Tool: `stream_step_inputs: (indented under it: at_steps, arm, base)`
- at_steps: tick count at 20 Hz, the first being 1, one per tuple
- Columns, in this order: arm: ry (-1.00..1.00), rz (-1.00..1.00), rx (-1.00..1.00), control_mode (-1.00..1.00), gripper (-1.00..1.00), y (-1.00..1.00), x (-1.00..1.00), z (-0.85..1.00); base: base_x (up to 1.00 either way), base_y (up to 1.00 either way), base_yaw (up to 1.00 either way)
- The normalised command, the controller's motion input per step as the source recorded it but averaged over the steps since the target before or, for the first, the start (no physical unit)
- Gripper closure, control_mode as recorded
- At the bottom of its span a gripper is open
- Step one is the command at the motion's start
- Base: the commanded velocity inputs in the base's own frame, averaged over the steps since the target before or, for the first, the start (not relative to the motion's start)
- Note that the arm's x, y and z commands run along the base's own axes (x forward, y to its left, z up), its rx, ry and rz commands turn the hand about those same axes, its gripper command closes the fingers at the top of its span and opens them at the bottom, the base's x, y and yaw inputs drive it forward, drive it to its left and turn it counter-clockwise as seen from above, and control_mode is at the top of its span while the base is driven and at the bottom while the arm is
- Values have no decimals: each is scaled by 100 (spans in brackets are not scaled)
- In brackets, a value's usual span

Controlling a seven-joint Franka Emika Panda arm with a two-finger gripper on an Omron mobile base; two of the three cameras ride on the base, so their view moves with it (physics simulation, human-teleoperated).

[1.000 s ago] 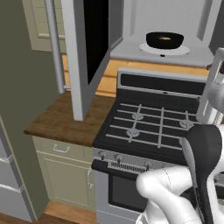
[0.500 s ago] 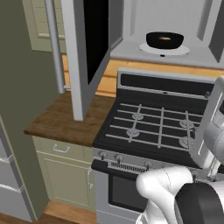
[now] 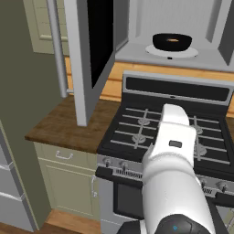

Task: Pick the potato from the sink and place it in the bowl. Then pick the bowl and place it in the microwave. Then close the microwave door and press the start button.

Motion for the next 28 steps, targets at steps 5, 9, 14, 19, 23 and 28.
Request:
stream_step_inputs:
  at_steps: [5,9,14,19,23,28]
  arm:
    - [-1,-11,-15,-100,-100,86,73,-33]
    - [-15,-6,-25,-100,-100,87,37,-41]
    - [-13,-4,-15,-100,-100,91,28,-28]
    - [-5,-4,0,-100,-100,73,68,-40]
    - [-1,-5,0,-100,-100,84,85,-31]
    - [0,-7,0,-100,-100,67,88,-11]
  base:
    - [0,0,0]
    - [0,0,0]
    - [0,0,0]
    - [0,0,0]
    - [0,0,0]
    - [0,0,0]
